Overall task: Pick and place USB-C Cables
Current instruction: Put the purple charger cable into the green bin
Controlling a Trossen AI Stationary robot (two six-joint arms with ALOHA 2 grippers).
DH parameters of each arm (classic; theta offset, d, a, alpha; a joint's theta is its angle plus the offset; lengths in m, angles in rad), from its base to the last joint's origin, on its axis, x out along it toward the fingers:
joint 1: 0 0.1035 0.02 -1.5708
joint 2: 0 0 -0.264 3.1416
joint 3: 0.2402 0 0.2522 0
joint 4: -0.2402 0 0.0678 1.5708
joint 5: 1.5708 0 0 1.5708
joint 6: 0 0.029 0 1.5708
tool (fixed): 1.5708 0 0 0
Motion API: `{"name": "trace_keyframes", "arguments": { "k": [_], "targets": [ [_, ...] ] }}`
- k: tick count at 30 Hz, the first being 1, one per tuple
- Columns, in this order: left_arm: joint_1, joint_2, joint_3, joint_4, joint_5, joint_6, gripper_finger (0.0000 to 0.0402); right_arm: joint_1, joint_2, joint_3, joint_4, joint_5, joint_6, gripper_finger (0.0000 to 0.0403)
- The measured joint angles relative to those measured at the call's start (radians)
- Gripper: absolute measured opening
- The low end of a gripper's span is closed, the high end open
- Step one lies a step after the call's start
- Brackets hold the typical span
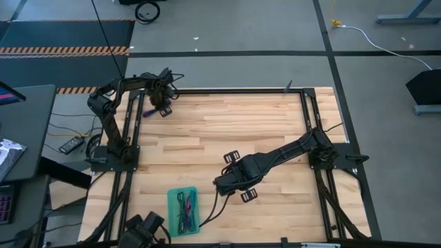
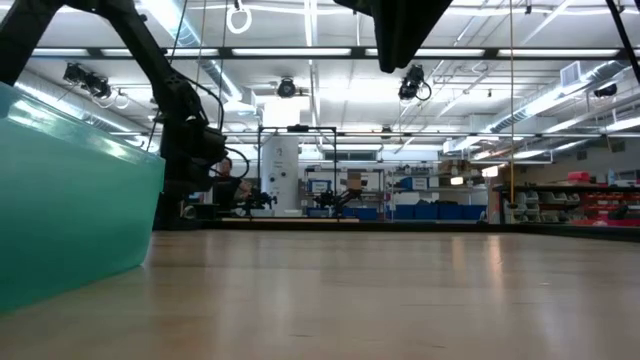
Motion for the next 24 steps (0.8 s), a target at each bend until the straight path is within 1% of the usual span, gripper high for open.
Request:
{"name": "trace_keyframes", "arguments": {
  "k": [2,3,6,11,14,16,18,20,22,24],
  "targets": [
    [-0.004,-0.010,0.000,-0.007,-0.025,-0.006,0.0021,0.001,0.000,0.000,-0.016,0.000,0.004,0.0079],
    [-0.006,-0.013,0.004,-0.016,-0.028,-0.011,0.0015,0.001,0.000,0.000,-0.028,0.000,0.009,0.0079],
    [-0.015,-0.035,0.043,-0.078,0.031,-0.032,0.0014,0.001,0.000,0.000,-0.073,0.000,0.036,0.0079],
    [-0.052,-0.098,0.138,-0.171,0.053,-0.066,0.0013,0.002,0.000,0.000,-0.130,0.000,0.083,0.0079],
    [-0.096,-0.156,0.193,-0.215,0.127,-0.111,0.0013,0.002,0.000,0.000,-0.160,0.000,0.087,0.0079],
    [-0.144,-0.197,0.208,-0.262,0.180,-0.126,0.0012,0.003,0.000,0.000,-0.165,0.000,0.080,0.0079],
    [-0.216,-0.245,0.211,-0.325,0.240,-0.076,0.0012,0.006,0.000,0.000,-0.166,0.000,0.051,0.0079],
    [-0.301,-0.297,0.209,-0.376,0.259,-0.054,0.0012,0.011,-0.004,0.000,-0.166,0.001,0.028,0.0079],
    [-0.396,-0.340,0.206,-0.404,0.260,-0.128,0.0012,0.013,-0.011,0.000,-0.165,0.005,0.025,0.0079],
    [-0.496,-0.381,0.205,-0.381,0.258,-0.264,0.0012,0.013,-0.021,0.000,-0.166,0.008,0.038,0.0079]
  ]
}}
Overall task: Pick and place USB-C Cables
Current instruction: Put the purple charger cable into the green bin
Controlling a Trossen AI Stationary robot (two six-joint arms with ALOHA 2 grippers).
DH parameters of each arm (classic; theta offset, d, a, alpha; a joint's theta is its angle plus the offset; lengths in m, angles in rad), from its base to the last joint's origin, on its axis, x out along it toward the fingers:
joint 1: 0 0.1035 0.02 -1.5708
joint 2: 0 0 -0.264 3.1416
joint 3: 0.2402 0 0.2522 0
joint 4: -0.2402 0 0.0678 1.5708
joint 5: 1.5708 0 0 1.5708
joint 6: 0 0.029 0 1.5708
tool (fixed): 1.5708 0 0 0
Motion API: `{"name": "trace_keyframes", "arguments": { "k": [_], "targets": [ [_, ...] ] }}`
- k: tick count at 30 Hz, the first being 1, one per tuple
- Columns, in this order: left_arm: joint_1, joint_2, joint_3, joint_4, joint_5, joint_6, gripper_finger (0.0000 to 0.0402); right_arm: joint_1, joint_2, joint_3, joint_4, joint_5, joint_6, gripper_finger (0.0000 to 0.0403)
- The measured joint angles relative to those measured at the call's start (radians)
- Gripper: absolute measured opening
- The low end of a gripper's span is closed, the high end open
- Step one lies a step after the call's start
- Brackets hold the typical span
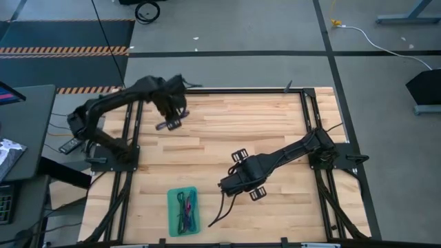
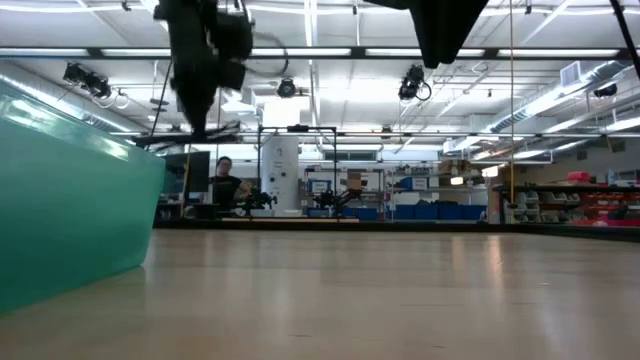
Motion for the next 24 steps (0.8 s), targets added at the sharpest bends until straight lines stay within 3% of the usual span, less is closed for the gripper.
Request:
{"name": "trace_keyframes", "arguments": {
  "k": [3,7,15,19,24],
  "targets": [
    [-0.175,-0.058,0.001,0.008,-0.002,-0.126,0.0012,-0.002,-0.005,0.001,0.000,0.001,0.032,0.0079],
    [-0.453,-0.098,0.001,0.001,-0.031,-0.126,0.0012,-0.006,-0.004,0.001,0.000,-0.003,0.039,0.0079],
    [-0.987,-0.088,0.001,0.139,-0.256,0.103,0.0012,-0.006,-0.004,0.001,0.000,-0.016,0.050,0.0079],
    [-1.143,-0.033,0.001,0.207,-0.296,0.163,0.0012,-0.005,-0.004,0.001,0.000,-0.026,0.050,0.0079],
    [-1.248,0.085,0.001,0.265,-0.297,0.198,0.0012,-0.005,-0.004,0.001,0.000,-0.026,0.052,0.0079]
  ]
}}
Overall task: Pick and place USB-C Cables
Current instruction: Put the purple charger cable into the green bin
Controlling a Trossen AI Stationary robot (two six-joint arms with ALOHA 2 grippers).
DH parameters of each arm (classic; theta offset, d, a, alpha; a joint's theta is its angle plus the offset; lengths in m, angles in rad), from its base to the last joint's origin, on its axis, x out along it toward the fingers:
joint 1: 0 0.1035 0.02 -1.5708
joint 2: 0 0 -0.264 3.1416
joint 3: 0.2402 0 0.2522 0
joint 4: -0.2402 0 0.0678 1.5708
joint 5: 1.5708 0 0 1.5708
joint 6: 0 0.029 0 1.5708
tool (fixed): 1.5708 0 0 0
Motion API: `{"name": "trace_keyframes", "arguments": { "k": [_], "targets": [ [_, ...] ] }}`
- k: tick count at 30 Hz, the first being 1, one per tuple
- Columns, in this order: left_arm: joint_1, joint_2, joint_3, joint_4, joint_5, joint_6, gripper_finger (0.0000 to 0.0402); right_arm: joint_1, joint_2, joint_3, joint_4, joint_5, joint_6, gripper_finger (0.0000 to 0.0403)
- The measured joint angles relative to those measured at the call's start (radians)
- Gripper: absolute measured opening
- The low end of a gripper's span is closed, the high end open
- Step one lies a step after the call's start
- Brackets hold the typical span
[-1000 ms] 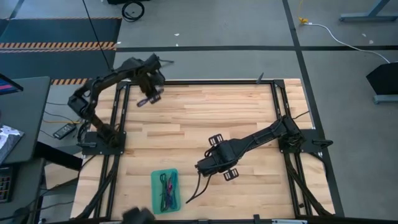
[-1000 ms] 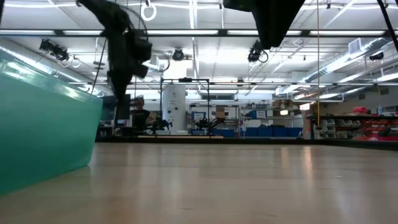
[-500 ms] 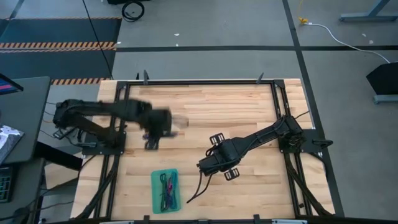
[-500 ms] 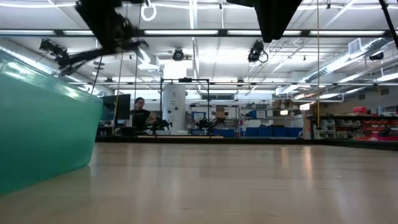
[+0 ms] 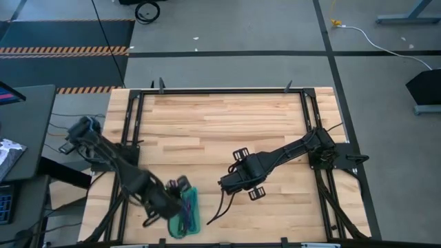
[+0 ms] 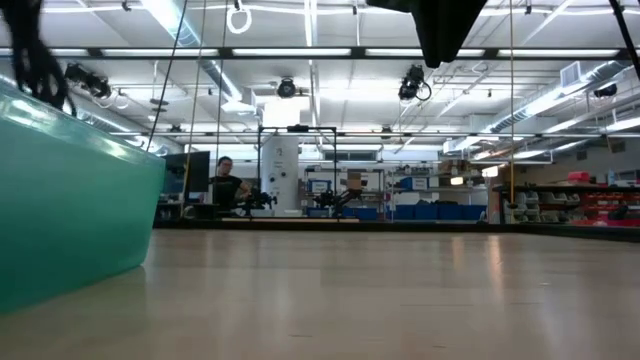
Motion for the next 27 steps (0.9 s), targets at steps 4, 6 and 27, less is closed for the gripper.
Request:
{"name": "trace_keyframes", "arguments": {
  "k": [4,6,27],
  "targets": [
    [-0.052,0.094,0.000,0.028,-0.026,0.087,0.0012,0.000,0.000,0.000,0.000,0.000,0.045,0.0079],
    [-0.068,0.125,0.000,0.048,-0.035,0.094,0.0012,0.000,0.000,0.000,0.000,0.000,0.069,0.0079],
    [-0.098,0.288,-0.001,0.071,-0.028,0.040,0.0070,0.000,0.000,0.000,0.000,-0.008,0.129,0.0079]
  ]
}}
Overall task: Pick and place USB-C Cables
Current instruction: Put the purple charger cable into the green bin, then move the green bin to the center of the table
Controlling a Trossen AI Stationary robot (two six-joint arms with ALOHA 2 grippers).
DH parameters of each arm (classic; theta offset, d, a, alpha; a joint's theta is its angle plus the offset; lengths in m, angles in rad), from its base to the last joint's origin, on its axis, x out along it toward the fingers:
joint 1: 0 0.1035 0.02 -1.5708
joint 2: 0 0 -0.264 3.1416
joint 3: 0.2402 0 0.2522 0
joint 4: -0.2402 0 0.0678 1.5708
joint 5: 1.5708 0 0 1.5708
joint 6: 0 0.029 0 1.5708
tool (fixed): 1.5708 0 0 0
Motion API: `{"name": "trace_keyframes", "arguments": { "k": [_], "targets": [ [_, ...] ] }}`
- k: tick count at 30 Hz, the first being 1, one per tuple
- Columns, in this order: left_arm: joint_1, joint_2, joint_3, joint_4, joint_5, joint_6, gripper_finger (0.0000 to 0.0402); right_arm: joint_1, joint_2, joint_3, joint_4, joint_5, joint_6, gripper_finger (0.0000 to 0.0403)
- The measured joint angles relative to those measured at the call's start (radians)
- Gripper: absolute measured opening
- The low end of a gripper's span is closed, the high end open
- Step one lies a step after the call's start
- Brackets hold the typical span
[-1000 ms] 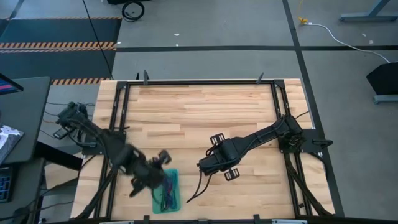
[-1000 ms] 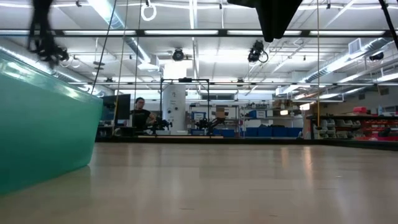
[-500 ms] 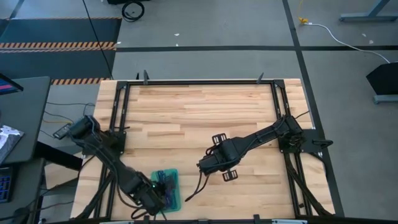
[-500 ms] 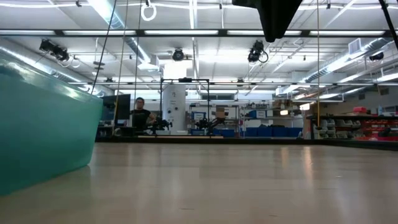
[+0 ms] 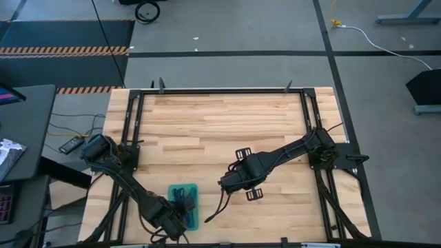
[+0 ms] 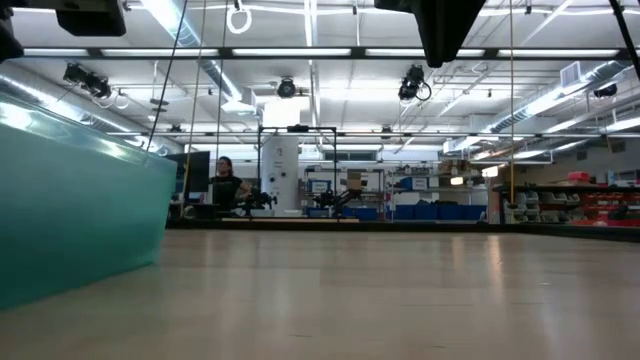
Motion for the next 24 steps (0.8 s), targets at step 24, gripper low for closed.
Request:
{"name": "trace_keyframes", "arguments": {
  "k": [24],
  "targets": [
    [0.002,-0.035,0.218,-0.349,-0.123,-0.570,0.0118,0.050,0.000,0.000,0.322,-0.052,-0.345,0.0079]
  ]
}}
